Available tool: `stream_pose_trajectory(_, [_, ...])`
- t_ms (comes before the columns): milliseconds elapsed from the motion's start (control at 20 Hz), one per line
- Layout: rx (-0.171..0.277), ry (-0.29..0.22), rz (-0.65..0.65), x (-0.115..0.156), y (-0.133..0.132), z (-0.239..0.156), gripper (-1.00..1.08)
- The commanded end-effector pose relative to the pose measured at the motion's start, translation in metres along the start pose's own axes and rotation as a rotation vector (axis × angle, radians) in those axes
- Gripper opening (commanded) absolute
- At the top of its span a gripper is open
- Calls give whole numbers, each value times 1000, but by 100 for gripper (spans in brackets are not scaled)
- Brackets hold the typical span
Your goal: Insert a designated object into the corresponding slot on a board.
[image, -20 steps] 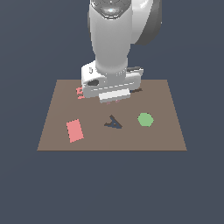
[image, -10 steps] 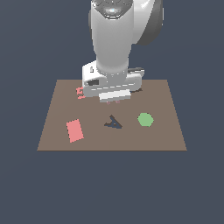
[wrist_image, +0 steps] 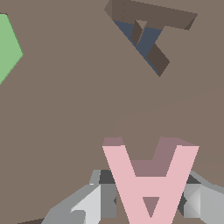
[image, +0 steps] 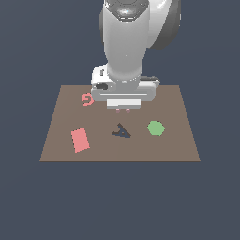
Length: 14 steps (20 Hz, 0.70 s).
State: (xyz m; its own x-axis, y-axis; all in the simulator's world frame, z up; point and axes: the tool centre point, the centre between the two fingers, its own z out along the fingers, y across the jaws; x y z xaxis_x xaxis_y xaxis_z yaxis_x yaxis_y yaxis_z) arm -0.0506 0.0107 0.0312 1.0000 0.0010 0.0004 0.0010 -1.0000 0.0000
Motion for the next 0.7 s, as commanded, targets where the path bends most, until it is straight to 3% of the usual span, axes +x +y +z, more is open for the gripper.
stream_pose_trajectory(0, [0, 0, 63, 2, -4, 0, -100])
stream_pose_trajectory(650, [1, 2, 526, 22, -24, -3, -100])
